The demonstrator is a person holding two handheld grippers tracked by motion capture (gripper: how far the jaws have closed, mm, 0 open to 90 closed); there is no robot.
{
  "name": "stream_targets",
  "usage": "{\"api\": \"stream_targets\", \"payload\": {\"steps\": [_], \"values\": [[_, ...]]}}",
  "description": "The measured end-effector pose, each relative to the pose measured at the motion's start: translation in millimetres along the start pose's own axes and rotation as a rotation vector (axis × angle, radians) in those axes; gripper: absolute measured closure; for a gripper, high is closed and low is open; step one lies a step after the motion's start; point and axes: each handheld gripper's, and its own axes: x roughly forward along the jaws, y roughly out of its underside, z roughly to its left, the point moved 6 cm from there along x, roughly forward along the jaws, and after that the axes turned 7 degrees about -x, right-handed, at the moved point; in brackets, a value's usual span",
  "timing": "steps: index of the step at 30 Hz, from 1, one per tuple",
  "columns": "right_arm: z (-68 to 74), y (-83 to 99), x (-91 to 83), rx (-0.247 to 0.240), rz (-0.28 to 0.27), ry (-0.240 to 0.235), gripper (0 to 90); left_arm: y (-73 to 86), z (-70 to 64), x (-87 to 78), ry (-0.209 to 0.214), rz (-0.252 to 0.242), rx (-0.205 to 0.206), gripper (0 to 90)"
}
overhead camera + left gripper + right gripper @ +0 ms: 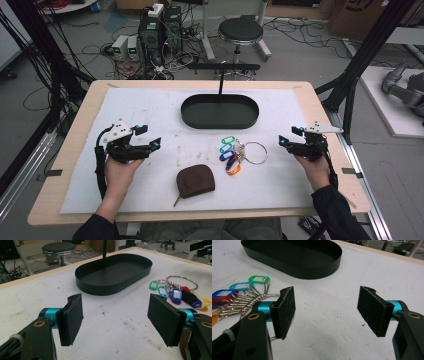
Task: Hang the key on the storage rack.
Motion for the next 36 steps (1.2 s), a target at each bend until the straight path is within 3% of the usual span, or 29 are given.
{"api": "stream_targets", "payload": {"steps": [27, 31, 36], "values": [[7.3, 0.3, -0.4, 0.006, 0.013, -0.001, 31.4, 2.9, 0.8, 0.9, -0.012, 0.013, 0.009, 28.6], [16.1, 0.1, 4.7, 0.029, 0.023, -0.024, 35.1, 3.7, 0.9, 0.3, -0.015, 0.013, 0.007, 28.6], [31.7, -0.4, 12.1, 0.011, 0.062, -0.055, 42.1, 4.5, 0.7, 0.4, -0.018, 0.016, 0.01, 28.6]]}}
